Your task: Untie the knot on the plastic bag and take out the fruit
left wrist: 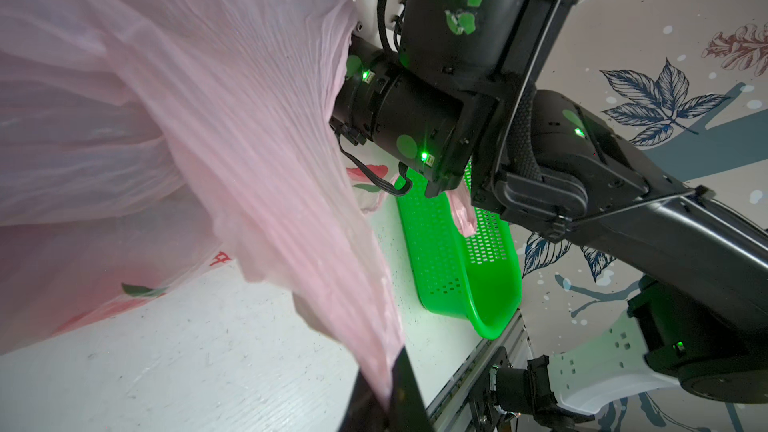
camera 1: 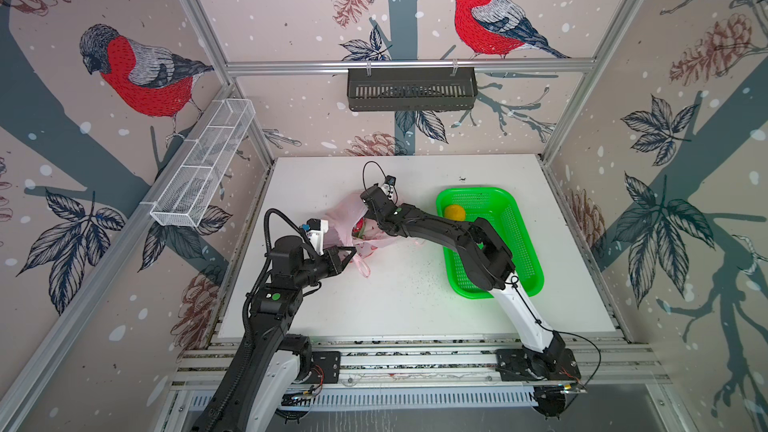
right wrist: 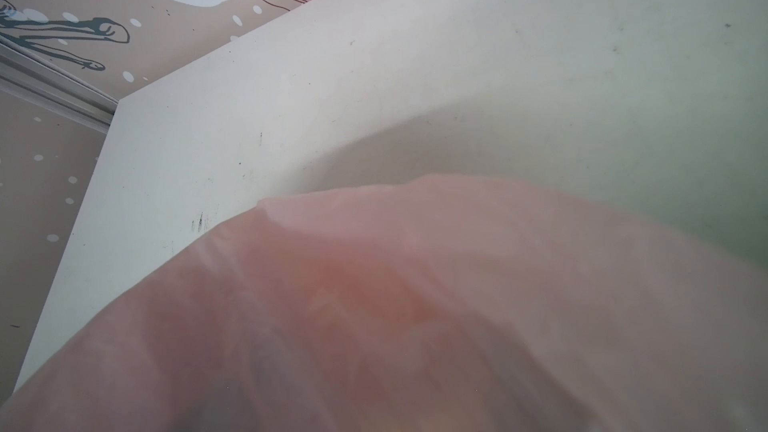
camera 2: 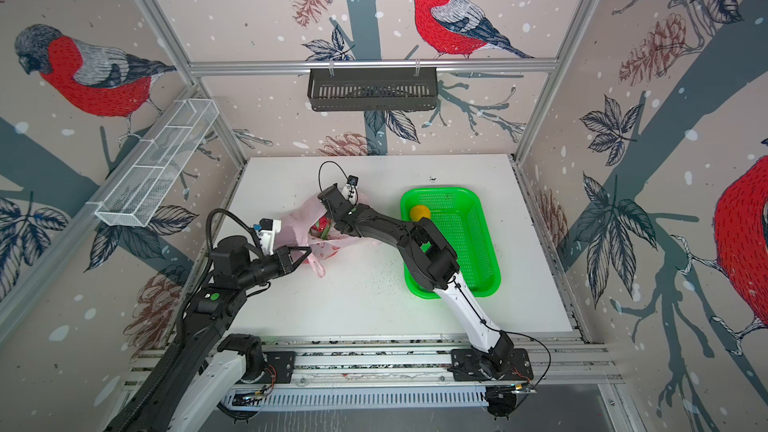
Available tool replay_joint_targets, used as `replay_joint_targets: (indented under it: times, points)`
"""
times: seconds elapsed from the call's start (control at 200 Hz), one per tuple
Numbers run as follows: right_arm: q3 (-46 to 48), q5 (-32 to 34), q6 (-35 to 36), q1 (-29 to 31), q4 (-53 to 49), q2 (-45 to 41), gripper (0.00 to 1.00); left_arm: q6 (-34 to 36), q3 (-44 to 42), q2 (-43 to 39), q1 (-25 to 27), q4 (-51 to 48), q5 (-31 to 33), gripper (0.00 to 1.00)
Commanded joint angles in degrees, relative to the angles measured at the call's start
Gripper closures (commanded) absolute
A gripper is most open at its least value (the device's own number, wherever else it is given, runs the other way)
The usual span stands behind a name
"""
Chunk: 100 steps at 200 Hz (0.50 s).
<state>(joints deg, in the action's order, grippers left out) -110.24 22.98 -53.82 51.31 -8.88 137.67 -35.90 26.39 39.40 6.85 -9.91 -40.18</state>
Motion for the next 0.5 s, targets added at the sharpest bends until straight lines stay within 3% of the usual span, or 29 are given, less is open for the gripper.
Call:
replay_joint_targets:
  times: [0.0, 0.495]
  points:
    - [-0.27, 0.45, -1.08, -0.28, 1.49, 0.57, 0.23, 1.89, 0.34, -0.21, 0.34, -0.12, -1.89, 1.00]
    - [-0.98, -1.22, -5.95, -1.57, 5.21, 3.34, 0.19, 2.43, -0.11, 0.31, 1.24, 2.43, -5.68, 1.00]
